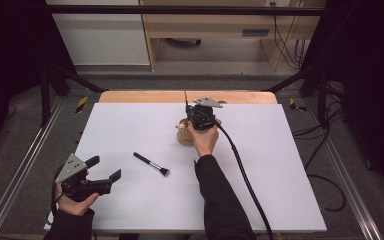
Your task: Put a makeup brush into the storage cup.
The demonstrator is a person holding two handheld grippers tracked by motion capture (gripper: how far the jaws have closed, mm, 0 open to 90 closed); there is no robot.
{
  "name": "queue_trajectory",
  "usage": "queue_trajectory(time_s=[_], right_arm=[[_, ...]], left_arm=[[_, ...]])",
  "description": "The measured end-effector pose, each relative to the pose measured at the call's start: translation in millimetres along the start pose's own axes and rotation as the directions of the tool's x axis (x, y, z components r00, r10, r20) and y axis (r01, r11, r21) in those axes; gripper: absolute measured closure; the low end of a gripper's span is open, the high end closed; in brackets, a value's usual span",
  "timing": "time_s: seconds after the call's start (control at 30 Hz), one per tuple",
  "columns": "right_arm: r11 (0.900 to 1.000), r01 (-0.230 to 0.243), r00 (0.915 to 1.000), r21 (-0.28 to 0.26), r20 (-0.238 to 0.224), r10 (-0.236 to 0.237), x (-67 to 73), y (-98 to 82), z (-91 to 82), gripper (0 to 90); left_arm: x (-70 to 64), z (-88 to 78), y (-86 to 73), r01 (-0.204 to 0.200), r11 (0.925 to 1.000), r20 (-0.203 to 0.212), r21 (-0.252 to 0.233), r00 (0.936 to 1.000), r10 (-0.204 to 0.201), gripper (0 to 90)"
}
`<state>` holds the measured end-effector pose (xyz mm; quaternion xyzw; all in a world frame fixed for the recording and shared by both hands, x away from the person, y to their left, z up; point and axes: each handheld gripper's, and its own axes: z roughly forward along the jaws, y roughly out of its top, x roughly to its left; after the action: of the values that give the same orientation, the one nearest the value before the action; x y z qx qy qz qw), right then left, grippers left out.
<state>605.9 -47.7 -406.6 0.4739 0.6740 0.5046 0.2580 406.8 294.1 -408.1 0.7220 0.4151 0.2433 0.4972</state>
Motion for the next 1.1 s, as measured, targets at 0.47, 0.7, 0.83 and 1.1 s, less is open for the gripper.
queue_trajectory(time_s=[0.47, 0.7, 0.83, 1.1], right_arm=[[0.999, -0.008, 0.9997, 0.045, 0.024, 0.007, -6.8, -13.2, 3.3, 85.7], [0.996, 0.013, 0.9998, 0.083, 0.016, -0.014, -4.4, -14.6, 2.4, 82.8], [0.994, 0.028, 0.9995, 0.108, 0.009, -0.029, -3.2, -14.9, -0.1, 76.1], [0.997, 0.051, 0.9986, 0.064, -0.017, -0.05, -3.3, -11.0, -19.4, 65.4]], left_arm=[[0.2, -0.5, 0.3, 0.0, 1.0, -0.004, -0.006, 1.0, 0.0, 6.5], [0.5, -0.5, 0.0, 0.002, 1.0, -0.004, -0.006, 1.0, -0.002, 6.6], [0.4, -0.3, -0.1, 0.001, 1.0, -0.003, -0.005, 1.0, -0.001, 6.6], [0.7, 0.2, -0.5, 0.003, 1.0, -0.006, -0.004, 1.0, -0.003, 6.4]])
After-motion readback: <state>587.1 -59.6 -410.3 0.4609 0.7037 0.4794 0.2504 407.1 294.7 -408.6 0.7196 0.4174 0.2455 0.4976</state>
